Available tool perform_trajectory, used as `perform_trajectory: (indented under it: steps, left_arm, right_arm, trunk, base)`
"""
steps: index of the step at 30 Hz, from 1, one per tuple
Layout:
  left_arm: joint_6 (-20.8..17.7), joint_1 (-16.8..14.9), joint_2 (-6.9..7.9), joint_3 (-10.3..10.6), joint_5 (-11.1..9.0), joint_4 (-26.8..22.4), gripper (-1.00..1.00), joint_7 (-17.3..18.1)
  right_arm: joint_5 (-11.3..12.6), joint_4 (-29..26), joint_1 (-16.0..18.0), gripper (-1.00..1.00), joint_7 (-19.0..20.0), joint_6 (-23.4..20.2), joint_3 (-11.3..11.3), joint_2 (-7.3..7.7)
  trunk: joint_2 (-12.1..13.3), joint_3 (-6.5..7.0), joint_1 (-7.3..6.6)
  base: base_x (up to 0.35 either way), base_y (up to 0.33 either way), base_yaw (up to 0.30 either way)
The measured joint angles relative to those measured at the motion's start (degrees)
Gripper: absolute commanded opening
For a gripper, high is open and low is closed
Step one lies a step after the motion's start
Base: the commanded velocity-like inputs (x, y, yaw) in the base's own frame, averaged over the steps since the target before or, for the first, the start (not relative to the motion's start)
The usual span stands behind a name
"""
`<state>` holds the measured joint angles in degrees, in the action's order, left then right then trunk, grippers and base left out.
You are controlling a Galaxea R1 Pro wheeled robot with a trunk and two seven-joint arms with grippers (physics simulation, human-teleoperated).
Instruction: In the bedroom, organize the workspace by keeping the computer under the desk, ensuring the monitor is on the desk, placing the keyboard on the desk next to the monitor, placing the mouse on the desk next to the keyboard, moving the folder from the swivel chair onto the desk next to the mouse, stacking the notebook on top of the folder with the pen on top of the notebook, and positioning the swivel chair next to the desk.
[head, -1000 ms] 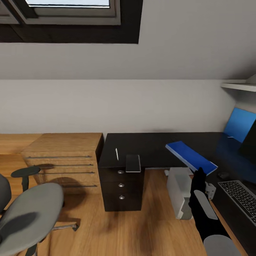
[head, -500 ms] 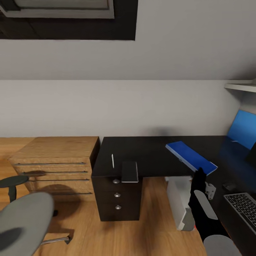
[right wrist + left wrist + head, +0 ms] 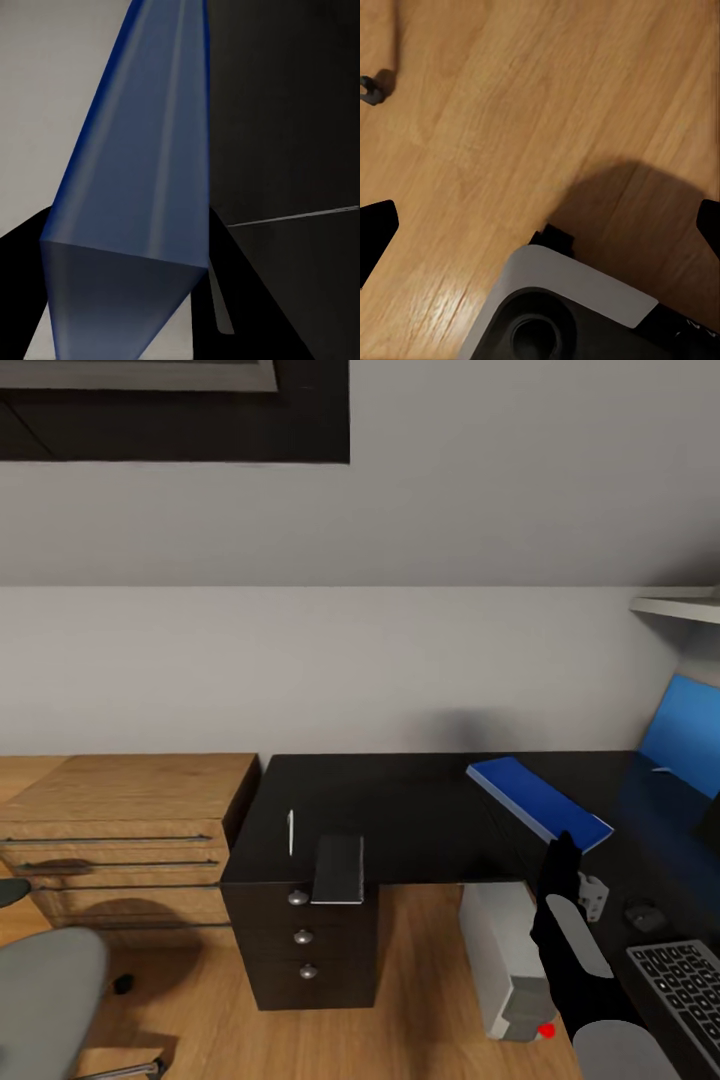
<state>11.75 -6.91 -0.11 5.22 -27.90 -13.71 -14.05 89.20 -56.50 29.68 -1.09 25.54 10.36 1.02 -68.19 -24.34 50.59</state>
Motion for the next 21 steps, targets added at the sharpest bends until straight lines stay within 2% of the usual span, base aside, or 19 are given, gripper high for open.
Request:
perform_trajectory:
  steps: [5, 15, 21]
  left_arm:
    - [0.11, 0.0, 0.0, 0.0, 0.0, 0.0, 1.0, -0.01]
    - [0.25, 0.0, 0.0, 0.0, 0.0, 0.01, 1.0, -0.01]
    - [0.16, 0.0, 0.01, -0.05, 0.0, 0.0, 1.0, 0.14]
  right_arm:
    - [-0.05, 0.2, 0.0, -1.0, 0.03, 0.01, 0.07, 0.04]
    - [0.02, 0.32, -0.01, -1.0, -0.01, 0.01, 0.05, 0.05]
    - [-0.06, 0.39, 0.0, -1.0, 0.04, 0.01, -0.09, 0.02]
  trunk:
    - [0.0, -0.04, 0.01]
    - [0.0, -0.46, 0.01]
    - [0.0, -0.64, -0.01]
  base:
    - [0.019, -0.027, -0.037]
    - [0.001, -0.002, -0.186]
    - [0.071, -0.007, -0.073]
